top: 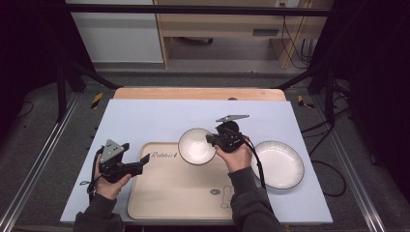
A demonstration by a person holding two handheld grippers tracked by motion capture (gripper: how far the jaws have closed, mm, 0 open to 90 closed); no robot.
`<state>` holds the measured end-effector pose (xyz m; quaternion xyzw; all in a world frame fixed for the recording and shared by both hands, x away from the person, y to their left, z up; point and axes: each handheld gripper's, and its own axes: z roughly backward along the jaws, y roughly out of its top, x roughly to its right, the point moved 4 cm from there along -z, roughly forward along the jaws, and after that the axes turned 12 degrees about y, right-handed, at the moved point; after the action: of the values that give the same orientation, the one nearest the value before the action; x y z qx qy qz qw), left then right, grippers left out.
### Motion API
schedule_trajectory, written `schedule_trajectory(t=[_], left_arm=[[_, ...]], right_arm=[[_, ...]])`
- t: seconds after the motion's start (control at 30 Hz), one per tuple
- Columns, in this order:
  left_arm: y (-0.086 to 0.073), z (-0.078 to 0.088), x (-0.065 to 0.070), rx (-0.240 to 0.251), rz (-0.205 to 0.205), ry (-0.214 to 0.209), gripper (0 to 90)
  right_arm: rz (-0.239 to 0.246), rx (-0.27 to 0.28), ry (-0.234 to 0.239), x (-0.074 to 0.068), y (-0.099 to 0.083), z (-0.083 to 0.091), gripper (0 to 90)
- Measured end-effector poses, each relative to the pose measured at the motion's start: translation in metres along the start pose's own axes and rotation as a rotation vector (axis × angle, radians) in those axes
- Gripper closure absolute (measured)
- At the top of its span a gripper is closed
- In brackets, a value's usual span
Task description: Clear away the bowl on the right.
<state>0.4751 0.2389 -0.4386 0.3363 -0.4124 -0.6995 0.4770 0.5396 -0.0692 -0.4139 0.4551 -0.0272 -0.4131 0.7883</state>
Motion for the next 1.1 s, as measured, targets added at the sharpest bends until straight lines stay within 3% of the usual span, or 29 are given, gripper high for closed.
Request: schedule_trajectory(t=[0.33,1.1], left_arm=[[0.000,0.000,-0.001,-0.001,0.000,0.000,13.4],[-0.001,-0.001,0.000,-0.007,-0.003,0.002,13.3]], right_arm=[[-0.001,-0.043,-0.017,0.003,-0.005,-0.020,81.3],[-0.055,-0.091,-0.035,0.016,-0.020,-0.040,81.3]])
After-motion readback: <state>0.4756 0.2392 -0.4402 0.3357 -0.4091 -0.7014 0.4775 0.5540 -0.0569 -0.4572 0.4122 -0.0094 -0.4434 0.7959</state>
